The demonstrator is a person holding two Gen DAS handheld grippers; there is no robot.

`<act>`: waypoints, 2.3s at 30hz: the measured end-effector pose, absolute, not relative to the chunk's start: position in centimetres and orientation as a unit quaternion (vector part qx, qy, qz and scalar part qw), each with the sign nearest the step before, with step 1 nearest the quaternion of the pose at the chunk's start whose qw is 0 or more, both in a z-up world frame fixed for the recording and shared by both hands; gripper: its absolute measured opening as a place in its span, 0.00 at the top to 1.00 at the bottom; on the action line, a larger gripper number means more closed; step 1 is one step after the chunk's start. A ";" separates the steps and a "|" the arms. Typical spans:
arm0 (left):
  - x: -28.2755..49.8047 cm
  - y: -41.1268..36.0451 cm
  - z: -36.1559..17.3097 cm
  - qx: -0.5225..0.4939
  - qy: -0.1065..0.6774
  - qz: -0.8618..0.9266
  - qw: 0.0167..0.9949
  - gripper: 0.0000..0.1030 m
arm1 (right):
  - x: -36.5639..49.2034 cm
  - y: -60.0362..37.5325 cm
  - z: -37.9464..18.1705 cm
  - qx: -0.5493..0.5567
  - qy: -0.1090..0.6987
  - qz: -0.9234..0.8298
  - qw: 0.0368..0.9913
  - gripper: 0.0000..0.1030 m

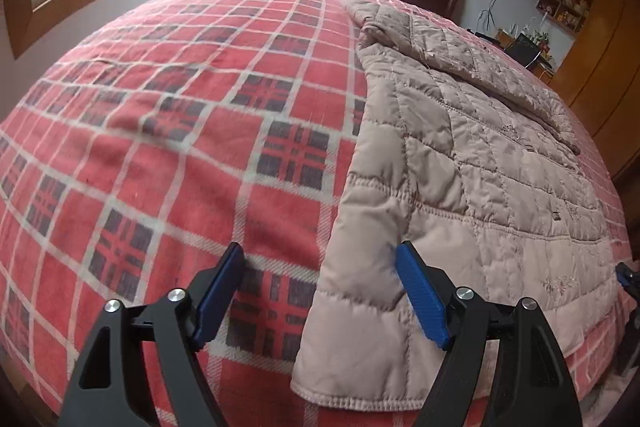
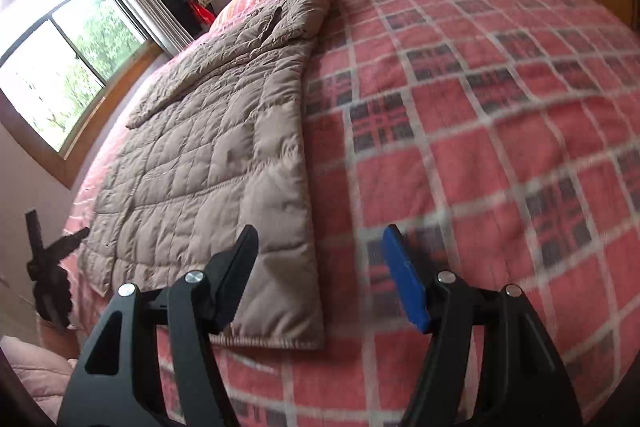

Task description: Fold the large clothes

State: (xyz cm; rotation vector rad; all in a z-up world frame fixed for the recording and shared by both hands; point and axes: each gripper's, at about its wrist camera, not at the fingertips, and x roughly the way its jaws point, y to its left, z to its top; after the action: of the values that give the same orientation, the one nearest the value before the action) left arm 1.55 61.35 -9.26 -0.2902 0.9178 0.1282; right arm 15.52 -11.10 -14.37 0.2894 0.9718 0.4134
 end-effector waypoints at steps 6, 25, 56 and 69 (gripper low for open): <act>-0.4 61.1 -9.5 -0.144 0.449 0.047 0.881 0.23 | 14.1 -10.7 -14.5 0.132 0.467 0.219 0.846 0.37; -1.2 59.9 -9.5 -0.163 0.452 0.003 0.877 0.67 | 13.8 -8.0 -14.9 0.123 0.477 0.263 0.830 0.86; 14.6 62.1 -4.0 -0.195 0.423 -0.069 0.882 0.89 | 30.4 -4.7 -8.3 0.127 0.524 0.291 0.791 0.90; 20.4 63.8 -7.8 -0.232 0.441 -0.079 0.863 0.86 | 37.3 -3.1 -11.5 0.171 0.535 0.300 0.771 0.89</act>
State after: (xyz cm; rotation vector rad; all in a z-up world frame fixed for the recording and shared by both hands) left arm 20.41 63.81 -7.84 -0.4862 0.9248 -0.1656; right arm 37.35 -3.15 -11.52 0.3714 1.1612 0.6502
